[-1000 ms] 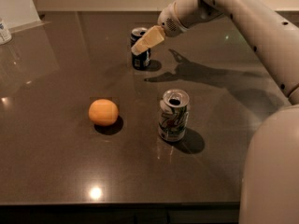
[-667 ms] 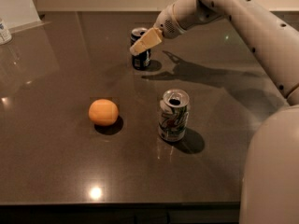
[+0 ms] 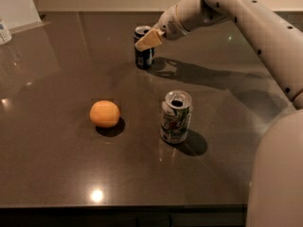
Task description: Move pepsi can near orange
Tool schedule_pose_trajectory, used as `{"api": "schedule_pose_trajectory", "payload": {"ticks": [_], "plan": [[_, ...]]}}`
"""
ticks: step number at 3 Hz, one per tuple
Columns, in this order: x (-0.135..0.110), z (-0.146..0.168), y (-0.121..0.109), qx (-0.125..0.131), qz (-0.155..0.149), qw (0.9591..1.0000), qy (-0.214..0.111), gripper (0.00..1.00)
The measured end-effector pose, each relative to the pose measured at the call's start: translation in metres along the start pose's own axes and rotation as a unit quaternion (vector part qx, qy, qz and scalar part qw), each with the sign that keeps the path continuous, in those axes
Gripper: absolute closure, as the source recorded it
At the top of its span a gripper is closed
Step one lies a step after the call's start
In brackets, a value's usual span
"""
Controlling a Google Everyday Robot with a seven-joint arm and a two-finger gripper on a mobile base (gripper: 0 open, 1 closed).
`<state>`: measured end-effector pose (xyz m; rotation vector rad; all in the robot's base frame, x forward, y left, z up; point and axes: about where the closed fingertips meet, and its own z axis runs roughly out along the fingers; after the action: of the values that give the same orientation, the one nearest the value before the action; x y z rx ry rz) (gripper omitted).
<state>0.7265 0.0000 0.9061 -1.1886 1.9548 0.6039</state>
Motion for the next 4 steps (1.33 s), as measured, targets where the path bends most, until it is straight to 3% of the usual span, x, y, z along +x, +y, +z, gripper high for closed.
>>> {"api": "schedule_pose_trajectory", "payload": {"ticks": [1, 2, 4], "plan": [[-0.003, -0.014, 0.015, -0.010, -0.019, 0.9998, -0.007, 0.87], [-0.002, -0.034, 0.038, -0.030, -0.045, 0.9985, -0.012, 1.00], [0.016, -0.065, 0.095, -0.099, -0.102, 0.9898, -0.008, 1.00]]}}
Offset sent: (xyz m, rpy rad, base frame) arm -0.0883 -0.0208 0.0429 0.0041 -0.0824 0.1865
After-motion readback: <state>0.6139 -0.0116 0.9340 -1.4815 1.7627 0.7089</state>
